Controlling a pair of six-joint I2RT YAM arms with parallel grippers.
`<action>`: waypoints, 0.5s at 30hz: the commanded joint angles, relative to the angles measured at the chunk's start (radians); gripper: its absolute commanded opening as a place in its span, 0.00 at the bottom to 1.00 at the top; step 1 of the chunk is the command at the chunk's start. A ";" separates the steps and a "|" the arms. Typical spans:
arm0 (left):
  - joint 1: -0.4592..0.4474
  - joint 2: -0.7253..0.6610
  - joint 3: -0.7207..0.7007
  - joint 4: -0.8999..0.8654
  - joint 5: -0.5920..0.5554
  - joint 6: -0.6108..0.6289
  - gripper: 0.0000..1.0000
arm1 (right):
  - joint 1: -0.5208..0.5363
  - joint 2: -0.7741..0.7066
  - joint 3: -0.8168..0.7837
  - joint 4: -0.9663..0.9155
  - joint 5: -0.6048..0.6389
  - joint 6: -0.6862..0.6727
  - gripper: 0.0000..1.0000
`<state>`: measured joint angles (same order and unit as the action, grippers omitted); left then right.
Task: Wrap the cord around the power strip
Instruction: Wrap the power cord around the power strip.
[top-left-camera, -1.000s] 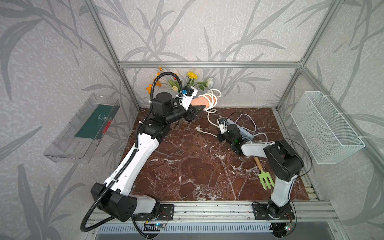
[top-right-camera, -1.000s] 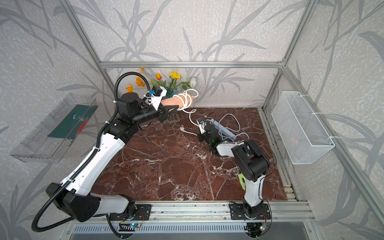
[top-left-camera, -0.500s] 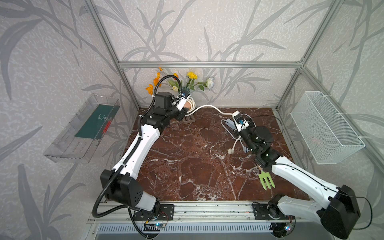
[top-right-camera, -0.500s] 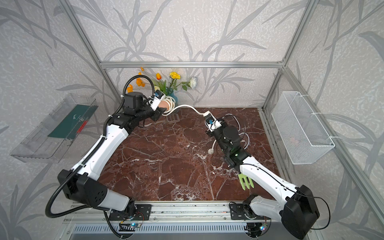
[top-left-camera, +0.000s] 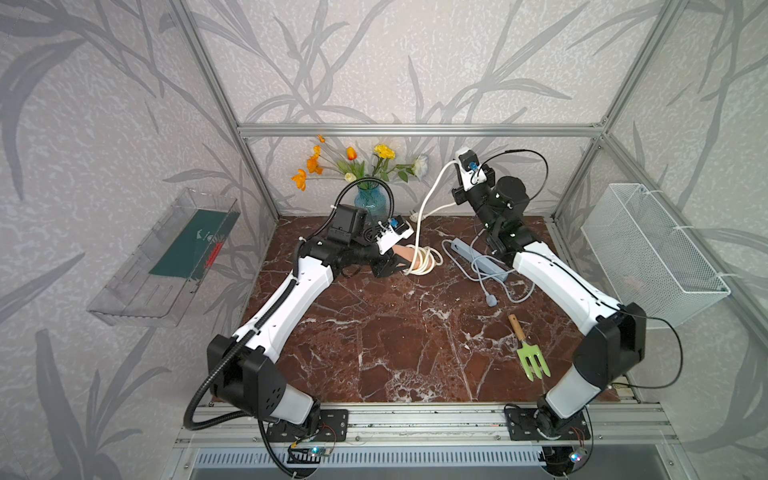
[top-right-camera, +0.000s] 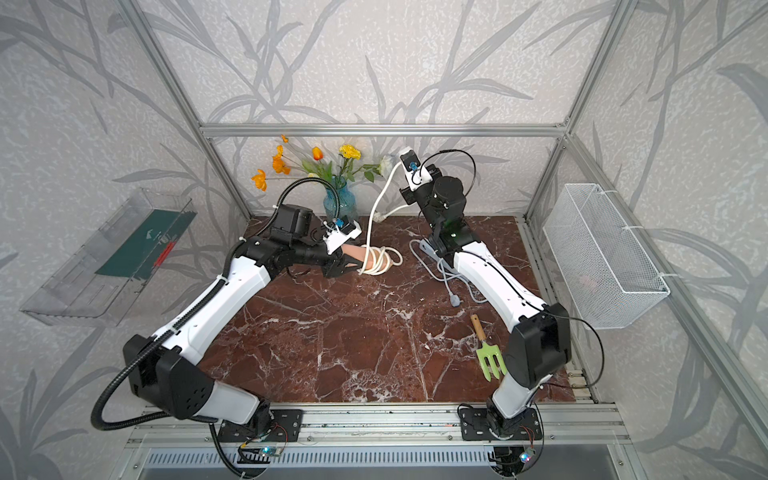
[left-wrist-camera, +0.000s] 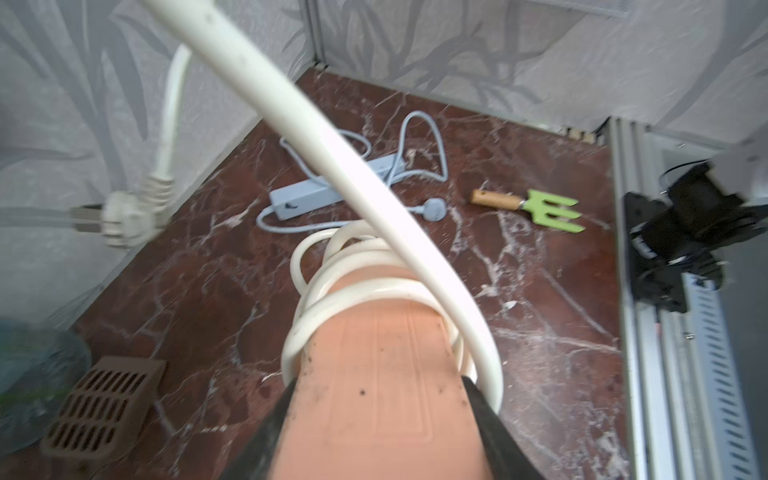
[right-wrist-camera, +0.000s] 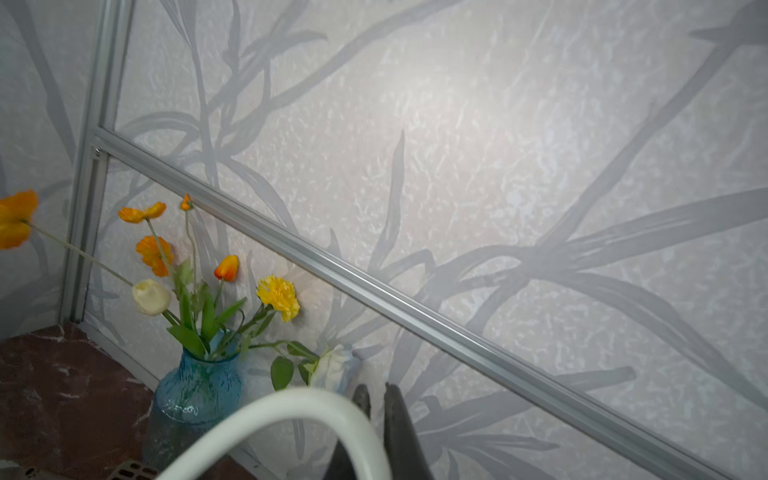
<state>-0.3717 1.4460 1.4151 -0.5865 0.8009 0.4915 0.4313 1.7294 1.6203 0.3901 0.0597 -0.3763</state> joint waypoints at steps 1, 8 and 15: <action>0.005 -0.123 -0.019 0.089 0.249 -0.077 0.00 | -0.050 0.093 0.078 -0.067 -0.002 0.083 0.00; 0.066 -0.221 -0.084 0.748 0.393 -0.569 0.00 | -0.050 0.203 0.030 -0.140 -0.072 0.151 0.00; 0.111 -0.208 0.023 0.829 0.088 -0.567 0.00 | 0.029 0.120 -0.244 -0.045 -0.063 0.194 0.00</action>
<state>-0.2737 1.2709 1.3430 0.0208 0.9596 -0.0341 0.4446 1.8877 1.4559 0.3336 -0.0444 -0.2195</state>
